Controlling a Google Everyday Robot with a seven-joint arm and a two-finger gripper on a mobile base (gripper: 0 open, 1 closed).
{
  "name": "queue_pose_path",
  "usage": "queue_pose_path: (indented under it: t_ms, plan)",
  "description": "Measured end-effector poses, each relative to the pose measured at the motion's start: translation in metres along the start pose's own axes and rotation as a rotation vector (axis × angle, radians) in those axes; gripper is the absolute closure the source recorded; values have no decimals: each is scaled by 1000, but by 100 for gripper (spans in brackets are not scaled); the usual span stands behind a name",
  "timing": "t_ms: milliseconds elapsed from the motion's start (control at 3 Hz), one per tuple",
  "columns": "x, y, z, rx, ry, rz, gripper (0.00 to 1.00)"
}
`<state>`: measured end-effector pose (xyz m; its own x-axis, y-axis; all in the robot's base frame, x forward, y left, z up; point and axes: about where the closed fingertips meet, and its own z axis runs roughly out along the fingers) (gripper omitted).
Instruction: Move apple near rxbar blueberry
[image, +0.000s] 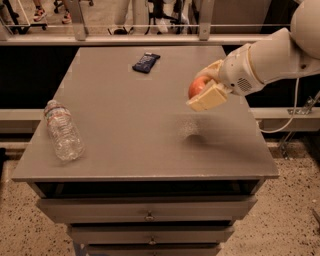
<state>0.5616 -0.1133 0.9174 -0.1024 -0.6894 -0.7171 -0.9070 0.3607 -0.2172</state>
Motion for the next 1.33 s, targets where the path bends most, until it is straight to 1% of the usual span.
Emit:
queue_pose_path:
  t_ms: [333, 667, 1000, 1333]
  plan:
    - [-13, -50, 23, 45, -15, -54, 100]
    - [-30, -101, 56, 76, -13, -117, 100]
    - [-33, -155, 122, 66, 14, -137, 100]
    - [-38, -185, 169, 58, 23, -144, 100]
